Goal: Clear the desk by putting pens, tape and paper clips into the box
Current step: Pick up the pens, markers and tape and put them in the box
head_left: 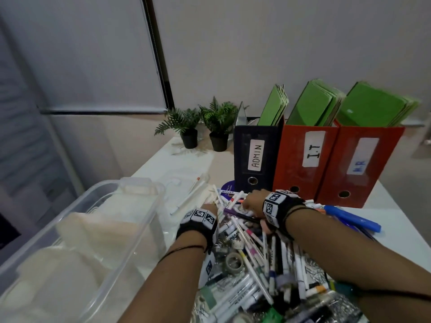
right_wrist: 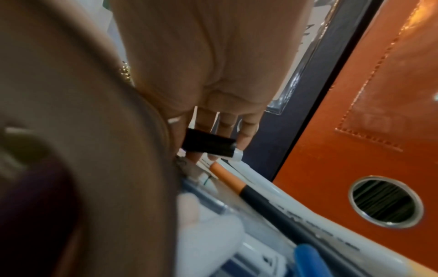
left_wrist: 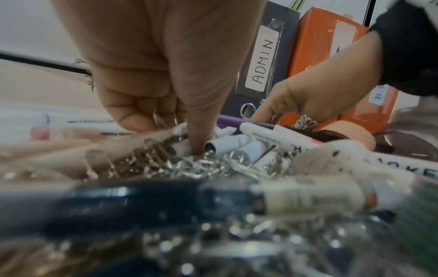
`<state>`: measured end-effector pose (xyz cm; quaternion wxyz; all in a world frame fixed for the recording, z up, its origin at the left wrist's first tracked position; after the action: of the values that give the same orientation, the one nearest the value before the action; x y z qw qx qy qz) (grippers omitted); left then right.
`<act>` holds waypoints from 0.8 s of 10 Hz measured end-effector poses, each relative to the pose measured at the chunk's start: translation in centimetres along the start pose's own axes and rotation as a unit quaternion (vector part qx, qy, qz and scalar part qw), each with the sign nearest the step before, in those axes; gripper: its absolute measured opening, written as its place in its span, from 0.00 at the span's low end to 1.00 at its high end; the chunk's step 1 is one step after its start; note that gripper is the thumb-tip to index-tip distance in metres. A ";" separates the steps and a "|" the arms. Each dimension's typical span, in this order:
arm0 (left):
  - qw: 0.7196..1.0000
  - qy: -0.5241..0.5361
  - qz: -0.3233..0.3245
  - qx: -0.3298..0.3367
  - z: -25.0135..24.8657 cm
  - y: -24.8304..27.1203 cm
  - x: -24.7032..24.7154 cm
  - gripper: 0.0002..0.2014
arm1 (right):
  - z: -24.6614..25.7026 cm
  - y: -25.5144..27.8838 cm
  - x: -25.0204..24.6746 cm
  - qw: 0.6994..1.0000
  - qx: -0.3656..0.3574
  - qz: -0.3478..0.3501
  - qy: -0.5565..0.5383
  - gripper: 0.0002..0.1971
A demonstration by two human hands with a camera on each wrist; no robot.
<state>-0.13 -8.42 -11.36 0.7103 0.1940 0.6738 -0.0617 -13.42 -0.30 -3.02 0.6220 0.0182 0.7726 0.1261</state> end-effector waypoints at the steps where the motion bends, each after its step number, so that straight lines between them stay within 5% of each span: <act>1: 1.000 0.027 -0.016 0.000 0.7 -2.0 1.3 0.28 | -0.1 0.5 -0.1 1.000 0.005 -0.016 0.009 0.17; 3: 0.987 0.136 -0.078 -0.044 -0.5 4.1 -5.6 0.18 | -0.6 1.5 -0.8 0.998 0.063 -0.019 0.017 0.05; 5: 0.982 0.131 -0.133 -0.040 -1.1 6.4 -7.6 0.18 | -1.0 5.1 -2.6 0.977 0.177 -0.120 -0.001 0.11; 7: 0.978 0.114 -0.175 -0.022 -1.9 6.4 -9.3 0.15 | -1.8 7.5 -2.5 0.954 0.249 -0.139 -0.093 0.12; 8: 0.986 0.089 -0.140 -0.007 -2.9 6.3 -8.8 0.18 | -2.6 7.7 -2.3 0.943 0.265 -0.148 -0.137 0.12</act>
<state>-1.34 -3.12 -1.55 0.6331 0.0977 0.7554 -0.1378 -16.36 6.26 1.33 0.7063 0.0849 0.6793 -0.1802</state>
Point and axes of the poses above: each hand's wrist, its own y-axis away from the middle knuckle, its own x-axis out of the palm, z = x × y, the point moved 3 cm from there along -y, towards the middle knuckle, and after that the axes turned 11 degrees about -z, right-handed, at the moved point
